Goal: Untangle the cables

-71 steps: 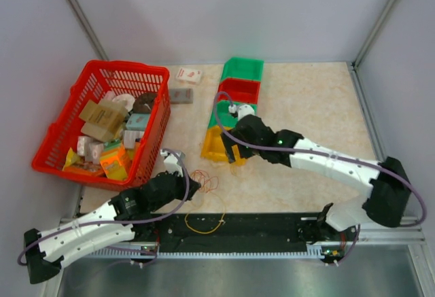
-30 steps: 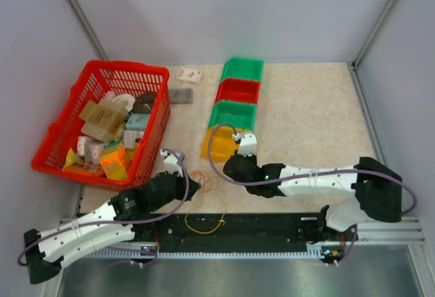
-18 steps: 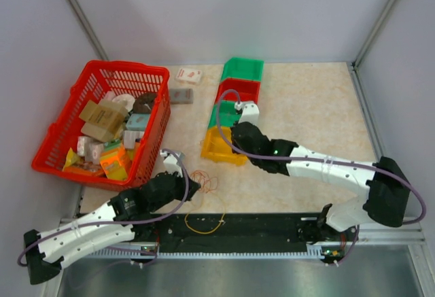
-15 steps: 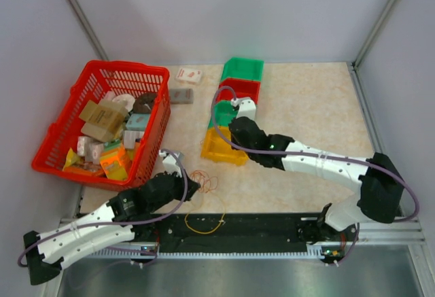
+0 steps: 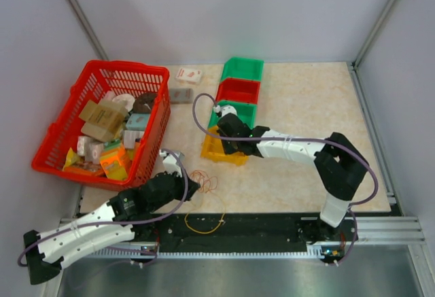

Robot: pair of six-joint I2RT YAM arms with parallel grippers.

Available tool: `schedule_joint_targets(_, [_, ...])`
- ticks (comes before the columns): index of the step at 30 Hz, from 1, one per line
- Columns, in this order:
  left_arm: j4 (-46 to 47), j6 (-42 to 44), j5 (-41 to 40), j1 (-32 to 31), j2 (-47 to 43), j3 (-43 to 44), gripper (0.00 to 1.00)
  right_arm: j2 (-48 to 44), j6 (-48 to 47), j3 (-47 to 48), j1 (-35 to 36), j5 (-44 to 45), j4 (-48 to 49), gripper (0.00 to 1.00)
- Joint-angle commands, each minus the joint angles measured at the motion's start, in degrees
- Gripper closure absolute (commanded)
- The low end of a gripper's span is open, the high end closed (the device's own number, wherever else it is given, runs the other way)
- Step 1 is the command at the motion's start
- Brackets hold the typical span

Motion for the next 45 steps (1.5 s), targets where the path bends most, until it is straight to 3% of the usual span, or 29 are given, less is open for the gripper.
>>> schedule_joint_targets(1, [2.4,0.3,-0.1,0.3,0.3,1.3,1.00,1.7,-0.3,6.1,-1.1,-4.2,-3.2,1.00])
schedule_joint_targets(7, [4.1,0.2,1.2,0.2,2.3,1.7,1.00,7.0,-1.3,12.4,-4.8,-12.2,-7.5,1.00])
schedule_joint_targets(13, [4.0,0.4,1.7,0.2,2.6,2.0,1.00,11.8,-3.8,16.9,-5.0,-12.2,-12.0,1.00])
schedule_joint_targets(19, [4.2,0.2,1.6,0.2,2.1,1.7,1.00,8.3,-3.1,15.2,-4.9,-11.5,-13.7,0.98])
schedule_joint_targets(23, [5.0,0.2,2.3,0.2,3.5,1.9,1.00,4.5,-2.6,17.4,-4.9,-13.4,-15.9,0.85])
schedule_joint_targets(30, [5.1,0.4,2.8,0.2,3.6,2.6,1.00,-1.8,-1.2,15.7,-4.2,-16.5,-19.1,0.48])
schedule_joint_targets(40, [5.7,1.3,3.3,0.3,5.1,4.1,1.00,-18.2,-0.6,4.1,-0.6,-16.2,-19.4,0.34])
schedule_joint_targets(45, [11.6,2.4,10.0,0.4,7.1,4.9,1.00,-28.5,-3.2,-7.7,4.5,-20.4,-12.8,0.29])
